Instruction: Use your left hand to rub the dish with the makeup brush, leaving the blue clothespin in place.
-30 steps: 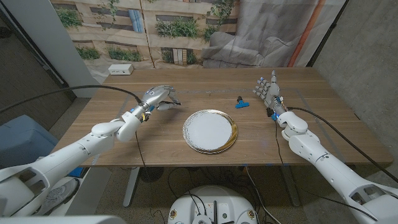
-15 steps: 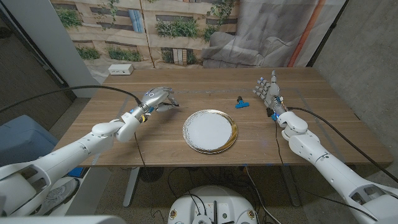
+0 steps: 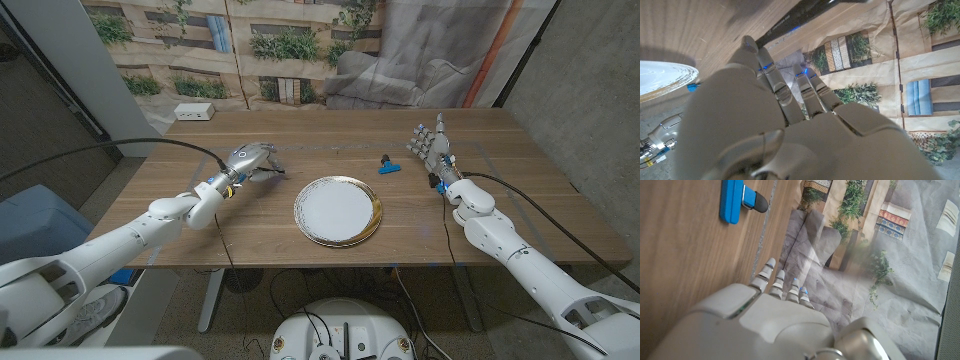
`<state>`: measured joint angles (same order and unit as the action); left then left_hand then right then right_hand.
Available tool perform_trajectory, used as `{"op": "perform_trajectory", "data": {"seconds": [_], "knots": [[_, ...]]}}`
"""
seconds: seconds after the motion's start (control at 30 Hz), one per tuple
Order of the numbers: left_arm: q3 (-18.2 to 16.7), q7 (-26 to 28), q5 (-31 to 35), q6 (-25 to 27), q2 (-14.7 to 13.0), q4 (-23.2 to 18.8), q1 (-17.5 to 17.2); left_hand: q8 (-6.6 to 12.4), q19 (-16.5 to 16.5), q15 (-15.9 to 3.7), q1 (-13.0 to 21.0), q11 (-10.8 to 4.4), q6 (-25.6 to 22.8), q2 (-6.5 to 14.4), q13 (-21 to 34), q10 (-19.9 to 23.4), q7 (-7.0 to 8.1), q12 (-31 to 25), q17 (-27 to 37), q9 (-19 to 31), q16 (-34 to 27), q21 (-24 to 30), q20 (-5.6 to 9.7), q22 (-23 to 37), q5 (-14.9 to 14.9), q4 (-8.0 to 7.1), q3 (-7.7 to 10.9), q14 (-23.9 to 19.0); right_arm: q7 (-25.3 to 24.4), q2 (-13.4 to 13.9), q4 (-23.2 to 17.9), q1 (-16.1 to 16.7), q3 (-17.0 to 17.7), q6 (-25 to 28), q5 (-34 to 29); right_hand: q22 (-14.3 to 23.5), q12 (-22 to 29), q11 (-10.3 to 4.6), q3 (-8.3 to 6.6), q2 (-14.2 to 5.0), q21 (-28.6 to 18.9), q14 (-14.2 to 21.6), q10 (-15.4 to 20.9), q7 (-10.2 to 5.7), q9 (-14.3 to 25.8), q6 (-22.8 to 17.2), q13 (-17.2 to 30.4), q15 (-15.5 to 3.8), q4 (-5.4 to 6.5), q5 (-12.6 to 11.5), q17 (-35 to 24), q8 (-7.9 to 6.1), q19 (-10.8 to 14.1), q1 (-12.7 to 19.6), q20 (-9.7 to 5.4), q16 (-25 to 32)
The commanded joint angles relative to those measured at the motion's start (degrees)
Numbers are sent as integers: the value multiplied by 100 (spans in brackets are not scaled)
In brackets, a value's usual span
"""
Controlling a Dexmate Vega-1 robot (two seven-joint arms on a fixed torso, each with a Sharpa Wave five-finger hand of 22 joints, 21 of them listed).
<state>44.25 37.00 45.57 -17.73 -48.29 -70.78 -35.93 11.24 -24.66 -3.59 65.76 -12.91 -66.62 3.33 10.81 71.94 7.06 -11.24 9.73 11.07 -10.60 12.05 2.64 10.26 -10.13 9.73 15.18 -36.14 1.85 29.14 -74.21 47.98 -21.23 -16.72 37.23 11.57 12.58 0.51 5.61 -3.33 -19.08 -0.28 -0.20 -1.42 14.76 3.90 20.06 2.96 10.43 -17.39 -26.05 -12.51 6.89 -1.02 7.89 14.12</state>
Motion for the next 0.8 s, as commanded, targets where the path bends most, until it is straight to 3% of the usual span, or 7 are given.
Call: {"op": "perform_trajectory", "data": {"seconds": [0.03,0.47,0.8], "knots": [[271,-40,51,-90,50,275,196,34,2,-932,22,-13,-34,59,21,51,39,-34,24,11,-10,11,195,15,-27,-12,-25,-50,2,1,0,0,1,-2,1,33,39,23,18,-611,-39,-27,-29,0,10,48,19,38,43,-20,0,-29,-9,-22,26,11],[410,-161,142,-30,27,282,235,33,4,-933,22,-13,-37,57,21,51,34,-32,23,10,-7,9,193,15,-27,-12,-34,-48,2,1,1,0,1,-2,0,33,43,13,18,-611,-39,-26,-20,3,10,46,20,35,43,-20,0,-30,-7,-22,28,11],[393,-338,193,160,-60,75,209,-48,71,-925,-21,-15,229,89,20,-156,151,23,26,12,-2,-17,120,14,-47,-33,-66,-58,1,0,1,0,0,-3,0,33,39,15,19,-610,-37,-22,-28,1,10,46,20,30,43,-19,1,-30,-13,-23,28,13]]}}
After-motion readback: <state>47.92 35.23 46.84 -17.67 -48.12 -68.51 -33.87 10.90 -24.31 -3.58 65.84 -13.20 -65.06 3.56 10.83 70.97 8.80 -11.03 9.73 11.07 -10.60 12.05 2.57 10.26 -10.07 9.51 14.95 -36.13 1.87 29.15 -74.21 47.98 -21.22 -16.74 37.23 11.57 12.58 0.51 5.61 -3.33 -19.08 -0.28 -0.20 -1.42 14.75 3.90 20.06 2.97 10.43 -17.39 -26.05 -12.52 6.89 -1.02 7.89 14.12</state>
